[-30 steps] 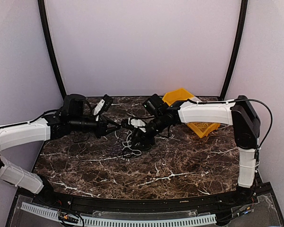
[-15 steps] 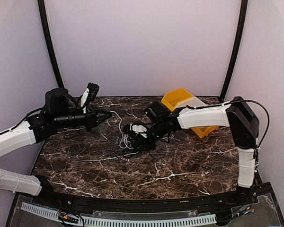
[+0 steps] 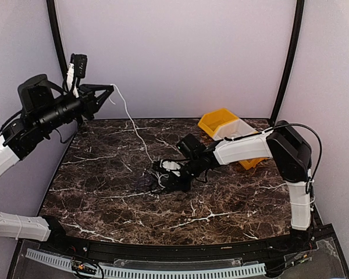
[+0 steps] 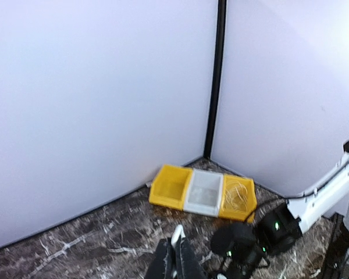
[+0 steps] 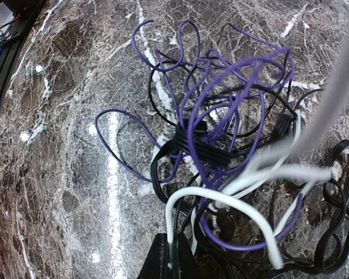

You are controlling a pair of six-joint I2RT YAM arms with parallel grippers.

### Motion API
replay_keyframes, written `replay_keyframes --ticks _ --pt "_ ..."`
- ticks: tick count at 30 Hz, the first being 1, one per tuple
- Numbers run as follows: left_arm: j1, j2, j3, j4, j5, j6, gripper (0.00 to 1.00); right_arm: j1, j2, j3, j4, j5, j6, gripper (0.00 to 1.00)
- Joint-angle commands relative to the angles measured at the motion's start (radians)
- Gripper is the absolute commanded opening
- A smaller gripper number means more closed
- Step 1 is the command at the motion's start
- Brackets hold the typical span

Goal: Untangle the cables

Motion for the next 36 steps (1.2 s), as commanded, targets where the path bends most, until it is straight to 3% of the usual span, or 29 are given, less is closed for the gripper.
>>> replay_keyframes --ticks 1,9,15,18,28,33,36 --pt "0.001 -0.037 0.210 0.006 -0.180 0.051 0.00 -0.005 0.023 -0.020 0.036 0.008 0.015 0.00" --pt "0.001 -0.051 0.322 0.036 -0.241 0.078 0.00 -0.005 -0.033 -0.026 0.020 0.000 0.002 0.00" --pt "0.001 -0.076 0.314 0.051 -0.243 0.068 0.00 -0.005 -0.111 -0.067 0.003 0.063 -0.066 0.25" --pt "0.000 -0.048 0.414 0.036 -0.245 0.084 0.00 -0.008 -0.083 -0.078 0.000 0.072 -0.064 0.34" --pt "0.001 0.085 0.750 -0.025 -0.250 0.151 0.00 -0.015 0.001 -0.040 -0.020 0.035 -0.029 0.34" --pt "0.001 0.097 0.836 0.075 -0.253 0.160 0.00 -0.024 0.000 -0.053 -0.012 0.039 -0.017 0.40" --pt "-0.002 0.120 0.911 0.093 -0.255 0.145 0.00 -0.048 -0.020 -0.055 -0.027 -0.050 -0.014 0.47"
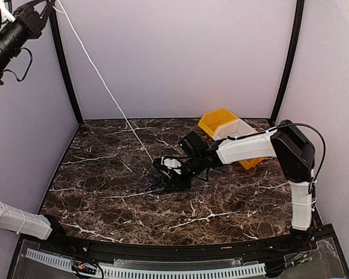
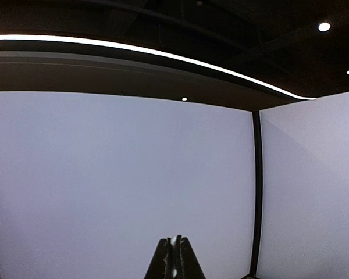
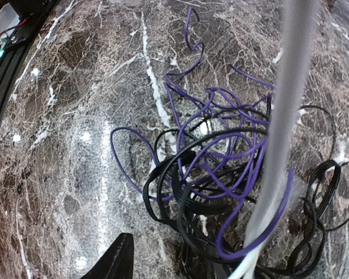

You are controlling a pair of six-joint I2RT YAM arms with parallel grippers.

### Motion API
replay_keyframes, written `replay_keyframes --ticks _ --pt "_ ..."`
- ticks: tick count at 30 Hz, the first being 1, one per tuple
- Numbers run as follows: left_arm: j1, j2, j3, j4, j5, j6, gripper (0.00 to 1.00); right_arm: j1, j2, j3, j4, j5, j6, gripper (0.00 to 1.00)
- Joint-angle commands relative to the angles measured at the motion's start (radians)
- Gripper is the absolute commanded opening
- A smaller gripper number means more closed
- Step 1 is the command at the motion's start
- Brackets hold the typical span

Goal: Untangle the cables

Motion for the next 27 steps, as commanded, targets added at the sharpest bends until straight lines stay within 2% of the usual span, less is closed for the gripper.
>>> replay_keyframes --ticks 1,4,12,16,21,27 --pt "0.000 -0.025 0.140 0.210 -0.023 -0.001 0.00 -0.049 0.006 -0.021 -0.094 -0.097 0.024 0.50" --pt "0.000 -0.022 0.146 0.216 -0.009 -0.032 0.00 -0.079 -0.013 0.001 -0.142 -0.163 0.006 0.57" --pt "0.000 -0.026 0.083 0.198 -0.031 -0.040 0.00 -0.099 -0.031 0.007 -0.170 -0.166 -0.011 0.57" --pt "0.000 -0.028 0.099 0.228 -0.040 -0.013 0.00 -0.099 -0.052 -0.004 -0.155 -0.136 -0.016 0.58" --pt "-0.001 -0.018 0.130 0.265 -0.060 0.002 0.00 -0.098 -0.072 0.053 -0.253 -0.079 -0.062 0.59" --pt "-0.001 -0.058 -0.031 0.225 -0.027 -0.081 0.00 -0.094 -0.207 0.113 -0.314 -0.022 -0.124 0.59"
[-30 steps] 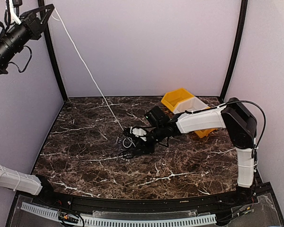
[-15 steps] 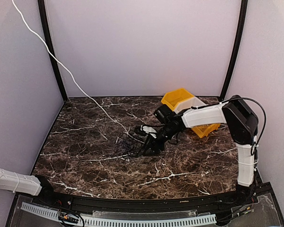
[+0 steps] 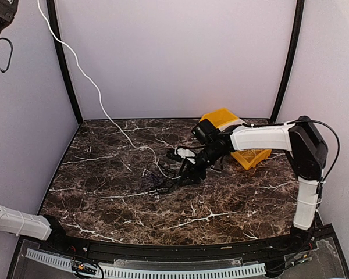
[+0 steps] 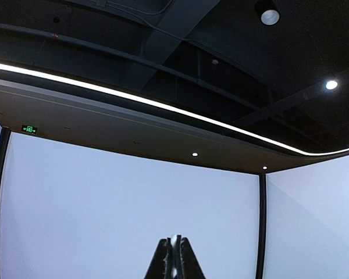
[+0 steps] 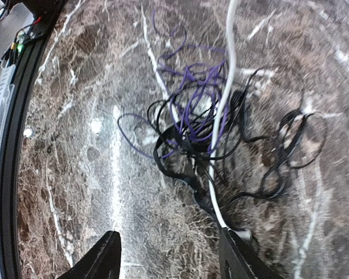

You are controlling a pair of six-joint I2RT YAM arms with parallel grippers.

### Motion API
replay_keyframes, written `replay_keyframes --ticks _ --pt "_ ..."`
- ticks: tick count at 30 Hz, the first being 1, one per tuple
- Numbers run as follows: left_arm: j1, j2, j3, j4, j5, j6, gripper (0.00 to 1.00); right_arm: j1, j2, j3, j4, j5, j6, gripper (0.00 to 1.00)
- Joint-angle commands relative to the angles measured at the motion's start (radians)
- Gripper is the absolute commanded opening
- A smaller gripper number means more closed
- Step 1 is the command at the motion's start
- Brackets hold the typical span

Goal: Untangle the cables

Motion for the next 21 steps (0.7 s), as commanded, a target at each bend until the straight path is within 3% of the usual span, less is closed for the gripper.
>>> replay_keyframes --ticks 1,8,15,21 --pt "-0.001 -0.050 -0.128 0.015 0.020 -0.069 0.00 0.011 -0.113 0.122 -0.064 0.053 -0.054 0.58" --pt "0.000 -0.121 -0.350 0.018 0.054 -0.154 0.00 0.063 -0.068 0.284 -0.042 0.093 -0.063 0.58" --pt "-0.001 -0.133 -0.391 -0.001 0.085 -0.193 0.00 0.153 0.055 0.463 0.064 0.094 -0.004 0.63" --pt "-0.001 -0.145 -0.393 0.009 0.085 -0.194 0.00 0.193 0.168 0.520 0.137 0.065 -0.018 0.66"
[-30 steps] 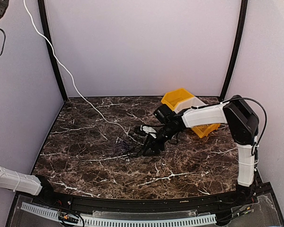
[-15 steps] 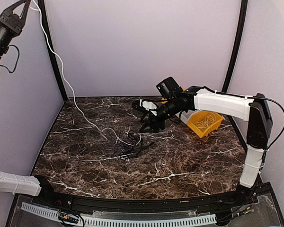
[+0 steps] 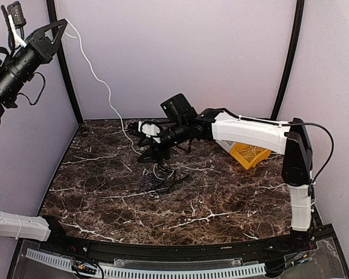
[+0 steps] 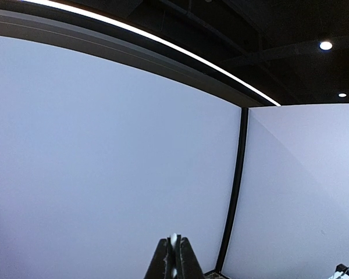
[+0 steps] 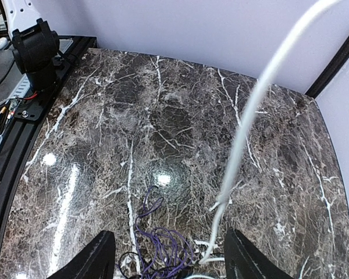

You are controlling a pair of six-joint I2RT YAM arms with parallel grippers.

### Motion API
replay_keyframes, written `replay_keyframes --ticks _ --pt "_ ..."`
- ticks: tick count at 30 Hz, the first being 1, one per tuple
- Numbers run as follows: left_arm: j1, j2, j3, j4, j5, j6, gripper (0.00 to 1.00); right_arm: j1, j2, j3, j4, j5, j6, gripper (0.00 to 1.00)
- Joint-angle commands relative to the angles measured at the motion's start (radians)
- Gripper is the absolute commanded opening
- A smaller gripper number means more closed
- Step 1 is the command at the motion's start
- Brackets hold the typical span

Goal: Untangle the cables

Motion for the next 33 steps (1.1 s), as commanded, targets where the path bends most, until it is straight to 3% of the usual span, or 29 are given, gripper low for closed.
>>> replay_keyframes --ticks 1,5,9,17,26,31,33 --pt "-0.001 -0.035 0.004 0.042 0.015 -0.015 0.00 0.023 0.092 0.073 0.060 -0.033 0.005 0.65" --pt "-0.001 -0.042 0.013 0.034 0.010 -0.006 0.00 0.041 0.120 0.078 0.070 -0.054 0.024 0.63" --pt "0.000 -0.045 0.015 0.032 0.007 0.002 0.00 0.048 0.121 0.054 0.105 -0.038 0.050 0.52" --pt "0.000 -0.045 0.014 0.037 0.009 0.002 0.00 0.048 0.151 0.074 0.152 0.004 0.094 0.51" --pt "-0.001 -0.065 -0.013 0.018 -0.060 0.043 0.00 0.050 0.123 0.140 0.132 -0.061 0.166 0.00" --pt "0.001 -0.124 -0.203 0.039 -0.276 0.086 0.00 0.052 0.034 0.278 0.054 -0.143 0.229 0.00" --pt "0.001 -0.156 -0.314 0.083 -0.366 0.088 0.11 0.052 0.003 0.356 0.025 -0.174 0.247 0.00"
